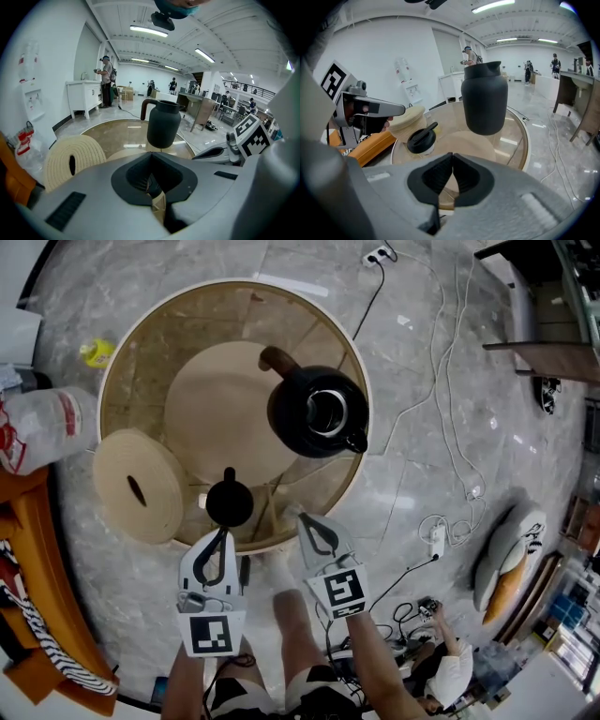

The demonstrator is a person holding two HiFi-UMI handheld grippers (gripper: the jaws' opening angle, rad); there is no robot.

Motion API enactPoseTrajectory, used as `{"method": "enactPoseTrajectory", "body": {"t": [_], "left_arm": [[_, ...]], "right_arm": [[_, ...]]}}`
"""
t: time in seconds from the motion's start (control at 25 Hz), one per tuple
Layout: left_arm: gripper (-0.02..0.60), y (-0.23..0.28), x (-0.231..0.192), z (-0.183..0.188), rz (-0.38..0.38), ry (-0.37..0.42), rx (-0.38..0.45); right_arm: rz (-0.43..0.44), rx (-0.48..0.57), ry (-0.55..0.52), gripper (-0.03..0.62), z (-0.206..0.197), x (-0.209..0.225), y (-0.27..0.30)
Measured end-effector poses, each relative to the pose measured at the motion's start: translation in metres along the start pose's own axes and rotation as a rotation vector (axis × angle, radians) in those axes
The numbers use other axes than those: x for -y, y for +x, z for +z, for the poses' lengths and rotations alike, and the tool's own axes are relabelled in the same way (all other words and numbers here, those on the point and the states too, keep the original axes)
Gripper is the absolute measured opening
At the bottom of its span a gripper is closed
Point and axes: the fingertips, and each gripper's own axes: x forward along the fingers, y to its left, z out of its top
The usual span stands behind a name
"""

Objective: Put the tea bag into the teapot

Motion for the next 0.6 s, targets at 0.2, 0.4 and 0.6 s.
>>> {"method": "enactPoseTrajectory", "body": {"t": [0.2,0.4,0.6], "left_arm": [[0.017,-0.01,0.003,0.033,0.005,0.02,0.033],[0.017,-0.024,0.009,0.066,0.004,0.044,0.068],[0.017,-0.039,0.013,0.1,0.009,0.073,0.099]], "right_arm": [[-0.01,0.055,-0.002,0.003,0.032,0.002,-0.022],[-0.018,0.098,-0.011,0.003,0.069,0.002,-0.047],[-0.031,0.15,-0.03,0.003,0.108,0.008,-0.073]]}}
